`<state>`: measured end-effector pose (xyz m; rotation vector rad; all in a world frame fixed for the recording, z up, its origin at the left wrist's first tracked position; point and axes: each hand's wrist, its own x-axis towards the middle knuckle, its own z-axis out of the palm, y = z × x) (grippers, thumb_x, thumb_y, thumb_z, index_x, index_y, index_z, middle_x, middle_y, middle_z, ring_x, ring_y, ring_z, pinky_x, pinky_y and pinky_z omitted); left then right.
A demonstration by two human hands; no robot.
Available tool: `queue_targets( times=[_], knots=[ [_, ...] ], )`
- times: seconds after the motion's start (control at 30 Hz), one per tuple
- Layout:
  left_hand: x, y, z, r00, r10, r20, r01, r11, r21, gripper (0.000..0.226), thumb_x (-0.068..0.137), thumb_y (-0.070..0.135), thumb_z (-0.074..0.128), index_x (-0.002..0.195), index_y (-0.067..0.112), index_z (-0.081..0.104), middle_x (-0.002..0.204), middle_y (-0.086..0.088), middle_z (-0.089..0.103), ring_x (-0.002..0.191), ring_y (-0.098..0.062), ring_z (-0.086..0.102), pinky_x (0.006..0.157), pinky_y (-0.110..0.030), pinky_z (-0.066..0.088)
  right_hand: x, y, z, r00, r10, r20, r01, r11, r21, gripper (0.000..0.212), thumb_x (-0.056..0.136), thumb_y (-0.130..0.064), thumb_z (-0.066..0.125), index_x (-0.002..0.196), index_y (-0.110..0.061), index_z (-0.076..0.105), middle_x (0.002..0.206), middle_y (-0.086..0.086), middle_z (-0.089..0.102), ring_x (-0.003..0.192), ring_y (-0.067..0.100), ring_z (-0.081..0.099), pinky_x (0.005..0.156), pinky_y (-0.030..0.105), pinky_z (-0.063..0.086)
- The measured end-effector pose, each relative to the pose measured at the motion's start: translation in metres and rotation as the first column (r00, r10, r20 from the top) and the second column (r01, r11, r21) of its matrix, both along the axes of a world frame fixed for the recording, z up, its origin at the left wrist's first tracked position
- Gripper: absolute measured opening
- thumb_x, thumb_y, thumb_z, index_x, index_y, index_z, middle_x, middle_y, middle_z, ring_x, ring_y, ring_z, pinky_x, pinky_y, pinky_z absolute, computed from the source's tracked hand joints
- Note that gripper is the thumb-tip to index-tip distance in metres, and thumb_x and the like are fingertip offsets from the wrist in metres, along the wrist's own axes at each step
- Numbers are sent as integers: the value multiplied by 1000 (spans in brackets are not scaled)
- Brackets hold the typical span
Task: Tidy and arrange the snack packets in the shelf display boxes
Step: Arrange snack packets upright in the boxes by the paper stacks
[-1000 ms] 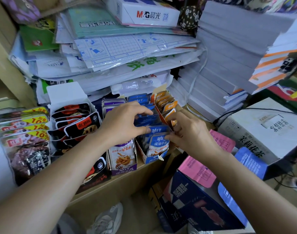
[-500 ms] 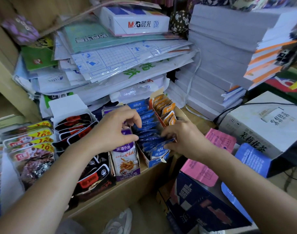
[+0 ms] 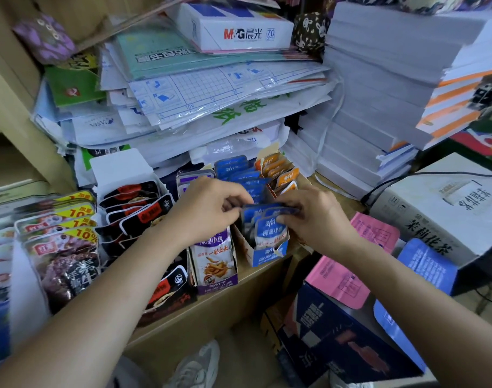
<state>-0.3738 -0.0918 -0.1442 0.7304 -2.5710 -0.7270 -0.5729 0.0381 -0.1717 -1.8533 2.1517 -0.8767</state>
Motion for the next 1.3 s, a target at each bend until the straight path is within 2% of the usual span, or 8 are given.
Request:
queue_targets(
  times=[0.1,0.23,0.5,0.73,0.97,1.1,1.2,1.3],
  knots=[
    [-5,-4,2,979,110,-174,-85,986,146,30,84,-1,74,96,25,79,84,17,72,77,4,69,71,-10,53,-3,-7,6,998,-65,19,66,997,-43,38,89,-22,74,126,-24,67,111,-6,61,96,1,55,72,4,40],
    [-12,-6,-6,978,172,-120,-147,969,196,26,83,6,79,82,32,75,79,16,73,73,3,69,74,-21,58,0,-15,2,998,-28,-60,31,998,50,47,85,-19,77,129,-23,63,123,3,60,107,18,59,89,35,54],
    [5,-4,-7,969,12,247,-4,999,-35,51,76,30,87,111,42,52,113,17,72,98,-8,66,88,-40,54,-2,-7,0,988,52,-142,-49,999,22,43,79,-23,82,119,-22,67,103,-11,56,105,12,50,85,38,53],
    [-6,0,-7,909,50,414,95,942,-323,50,86,60,68,133,46,61,103,9,62,105,-18,60,75,-33,39,-11,1,-3,959,135,-251,-127,991,46,41,72,-34,87,110,-26,73,111,-8,63,109,12,36,91,47,43],
    [-8,-7,-12,975,64,214,-21,980,-197,22,98,43,62,96,27,77,58,7,57,61,-11,58,63,-32,45,-10,0,-3,958,88,-272,-106,993,-50,23,84,-24,78,106,-26,73,102,-15,60,109,16,47,90,36,27],
    [-5,-20,-7,996,85,24,-85,996,16,31,95,34,69,67,20,65,61,-10,65,55,-28,59,59,-42,49,-17,-3,5,967,-10,-254,-26,990,-139,17,81,-21,80,97,-21,74,91,-19,55,99,17,49,87,35,27],
    [-6,-22,-10,995,61,82,-65,996,53,29,93,32,71,68,17,70,59,-11,63,48,-24,50,53,-39,40,-13,-6,1,955,24,-296,-51,995,-85,17,85,-20,76,101,-25,73,96,-16,54,104,16,45,90,35,24],
    [-12,-18,-16,985,59,162,-62,998,10,14,91,35,73,84,25,80,67,3,71,62,-17,64,62,-39,54,-11,-7,-7,956,85,-280,-99,994,-37,20,87,-20,72,105,-28,71,103,-17,46,108,12,42,90,34,25]
  ],
)
